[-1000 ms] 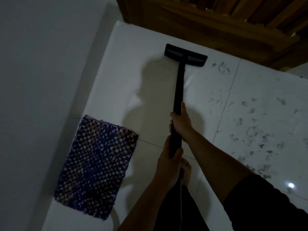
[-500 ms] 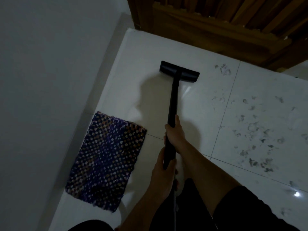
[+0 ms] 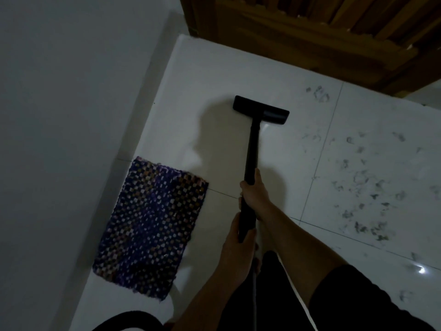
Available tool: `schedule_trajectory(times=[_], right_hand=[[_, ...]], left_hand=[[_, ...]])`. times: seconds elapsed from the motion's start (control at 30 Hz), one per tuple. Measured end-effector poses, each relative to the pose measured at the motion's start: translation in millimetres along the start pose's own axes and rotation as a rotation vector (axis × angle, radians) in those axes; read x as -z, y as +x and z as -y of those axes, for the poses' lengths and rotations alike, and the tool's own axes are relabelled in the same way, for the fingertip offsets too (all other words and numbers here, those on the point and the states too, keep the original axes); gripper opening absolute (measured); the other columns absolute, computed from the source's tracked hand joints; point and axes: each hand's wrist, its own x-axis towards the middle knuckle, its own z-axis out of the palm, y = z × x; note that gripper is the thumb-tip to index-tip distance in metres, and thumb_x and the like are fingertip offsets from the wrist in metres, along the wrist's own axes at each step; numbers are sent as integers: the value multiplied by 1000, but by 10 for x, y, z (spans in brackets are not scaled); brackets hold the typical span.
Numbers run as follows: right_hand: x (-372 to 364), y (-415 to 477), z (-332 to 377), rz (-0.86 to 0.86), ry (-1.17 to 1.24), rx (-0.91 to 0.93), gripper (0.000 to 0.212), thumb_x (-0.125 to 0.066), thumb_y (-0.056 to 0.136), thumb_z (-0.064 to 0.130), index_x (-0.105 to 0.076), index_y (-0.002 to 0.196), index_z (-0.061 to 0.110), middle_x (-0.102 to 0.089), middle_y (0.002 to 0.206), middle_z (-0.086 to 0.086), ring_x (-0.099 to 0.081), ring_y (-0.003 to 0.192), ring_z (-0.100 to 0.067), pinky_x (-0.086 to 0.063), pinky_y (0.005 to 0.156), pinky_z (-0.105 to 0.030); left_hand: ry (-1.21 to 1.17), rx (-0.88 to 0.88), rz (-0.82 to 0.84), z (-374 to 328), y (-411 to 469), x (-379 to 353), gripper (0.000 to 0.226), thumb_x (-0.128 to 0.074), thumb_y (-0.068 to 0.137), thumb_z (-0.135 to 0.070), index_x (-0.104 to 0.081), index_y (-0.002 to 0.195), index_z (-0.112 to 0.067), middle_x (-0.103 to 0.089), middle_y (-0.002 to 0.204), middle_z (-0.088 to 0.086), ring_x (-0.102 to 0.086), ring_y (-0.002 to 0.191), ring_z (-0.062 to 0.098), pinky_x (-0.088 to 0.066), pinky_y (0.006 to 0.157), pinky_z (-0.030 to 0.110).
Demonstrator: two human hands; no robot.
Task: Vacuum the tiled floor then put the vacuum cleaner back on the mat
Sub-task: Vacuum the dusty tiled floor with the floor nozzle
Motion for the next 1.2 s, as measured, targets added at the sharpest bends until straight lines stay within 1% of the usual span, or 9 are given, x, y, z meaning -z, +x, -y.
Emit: schedule_trajectory(times=[0.07,0.17,0.27,0.57,0.63,0.7,0.83,0.97,1.2], right_hand=[[98,54,58,-4,1,-6,71,-45,98,15,-7,153,39,-54,72,-7,-50,52,-18,-45,47,-28],[225,112,143,1,-14,-5,71,-44,98,15,-7,153,39,-54,74,-6,-51,52,-17,-45,45,-27],[339,149,204,0,-25,-4,71,-44,98,15,-7,154,38,-55,77,-5,-51,53,-16,-44,42,-25],[666,188,146,-57,50,-15,70,-45,97,13,-11,153,38,-52,75,-6,-50,53,-16,-43,42,-23],[739,205,110,-67,59,-13,70,-45,97,13,-12,153,39,-52,75,-7,-50,53,-16,-43,44,-25],[814,225,76,-73,72,-18,70,-45,97,13,-12,153,40,-52,76,-7,-50,53,-17,-44,45,-26],[937,268,44,-90,93,-21,70,-45,97,12,-13,152,41,-51,75,-7,-50,51,-16,-43,40,-24],[1042,352,47,-93,129,-24,71,-46,97,13,-12,152,42,-51,75,-7,-49,52,-16,-44,44,-26],[1235,532,175,-112,134,-21,72,-45,97,13,-9,152,42,-50,73,-7,-49,52,-16,-45,46,-29]], left_hand=[[6,-3,8,-45,68,-83,43,-42,100,-15,-37,141,-27,-51,61,4,-45,33,4,-38,36,18],[-14,16,13,-108,149,-212,40,-42,100,-16,-39,137,-33,-56,72,19,-47,36,7,-39,38,23],[-40,24,19,-179,179,-337,36,-41,100,-16,-39,127,-40,-53,66,6,-45,37,9,-41,40,24],[136,8,67,-150,244,-554,34,-42,98,-32,-42,97,-66,-58,62,-6,-51,43,11,-47,52,32],[158,12,66,-102,270,-616,26,-43,95,-39,-45,110,-60,-60,67,-7,-54,46,12,-47,58,35],[163,19,80,-64,287,-686,30,-43,92,-42,-42,117,-59,-61,63,-7,-55,43,13,-48,56,34],[90,48,101,-73,318,-836,33,-41,100,-26,-39,128,-41,-55,68,2,-48,38,8,-44,41,23],[48,52,114,-143,366,-950,28,-40,101,-19,-39,122,-37,-50,70,5,-43,35,6,-40,36,19],[93,38,117,-236,565,-1122,38,-40,101,-18,-37,138,-25,-51,75,10,-44,36,7,-40,35,19]])
